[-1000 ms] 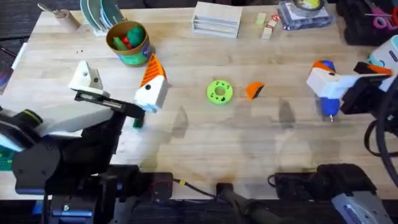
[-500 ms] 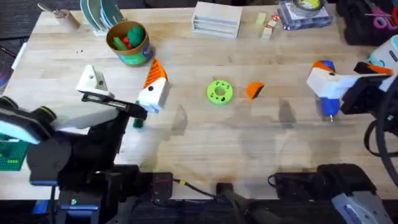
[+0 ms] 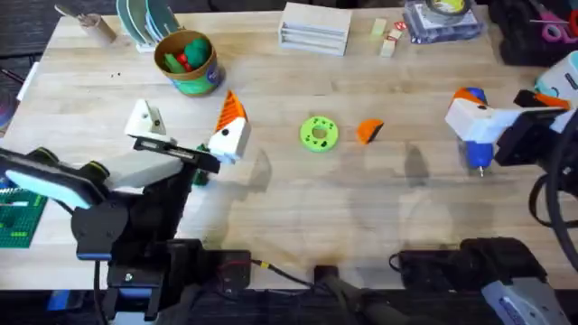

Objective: Pick up the gripper from the table and insert it into the empty holder that is missing its gripper. Then pick up a screw, insert it into the mounting hole, and use the screwdriver to tighten it. Finally, clean up the table by picking up the vegetable and placing it into the bucket.

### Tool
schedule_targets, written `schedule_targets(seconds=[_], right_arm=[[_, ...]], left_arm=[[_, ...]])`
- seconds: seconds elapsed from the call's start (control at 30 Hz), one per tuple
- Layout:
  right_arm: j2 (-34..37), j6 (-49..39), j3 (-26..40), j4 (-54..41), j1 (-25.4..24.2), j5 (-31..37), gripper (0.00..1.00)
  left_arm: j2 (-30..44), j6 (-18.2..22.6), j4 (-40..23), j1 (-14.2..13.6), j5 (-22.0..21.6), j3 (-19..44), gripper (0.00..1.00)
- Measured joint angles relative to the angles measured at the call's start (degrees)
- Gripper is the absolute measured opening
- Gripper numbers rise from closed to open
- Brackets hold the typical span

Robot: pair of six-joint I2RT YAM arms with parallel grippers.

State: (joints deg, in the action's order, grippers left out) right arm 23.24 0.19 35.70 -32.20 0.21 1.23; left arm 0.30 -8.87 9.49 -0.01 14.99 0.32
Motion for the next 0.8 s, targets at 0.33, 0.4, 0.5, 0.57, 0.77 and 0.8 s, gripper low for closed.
schedule_targets(seconds=[0.33,0.4,0.5,0.57,0.77,0.8], right_arm=[[0.0,0.0,0.0,0.0,0.0,0.0,0.992],[0.0,0.0,0.0,0.0,0.0,0.0,0.992],[0.0,0.0,0.0,0.0,0.0,0.0,0.992],[0.0,0.0,0.0,0.0,0.0,0.0,0.992],[0.0,0.0,0.0,0.0,0.0,0.0,0.992],[0.0,0.0,0.0,0.0,0.0,0.0,0.993]], left_arm=[[0.1,0.0,-12.9,0.0,-0.1,0.0,0.993],[0.0,0.0,-12.9,0.0,-0.2,0.0,0.993],[0.0,0.0,-12.9,0.0,-0.2,0.0,0.993],[0.0,0.0,-12.9,0.0,-0.2,0.0,0.993],[0.0,0.0,-12.9,0.0,-0.2,0.0,0.993],[0.0,0.0,-12.9,0.0,-0.2,0.0,0.992]])
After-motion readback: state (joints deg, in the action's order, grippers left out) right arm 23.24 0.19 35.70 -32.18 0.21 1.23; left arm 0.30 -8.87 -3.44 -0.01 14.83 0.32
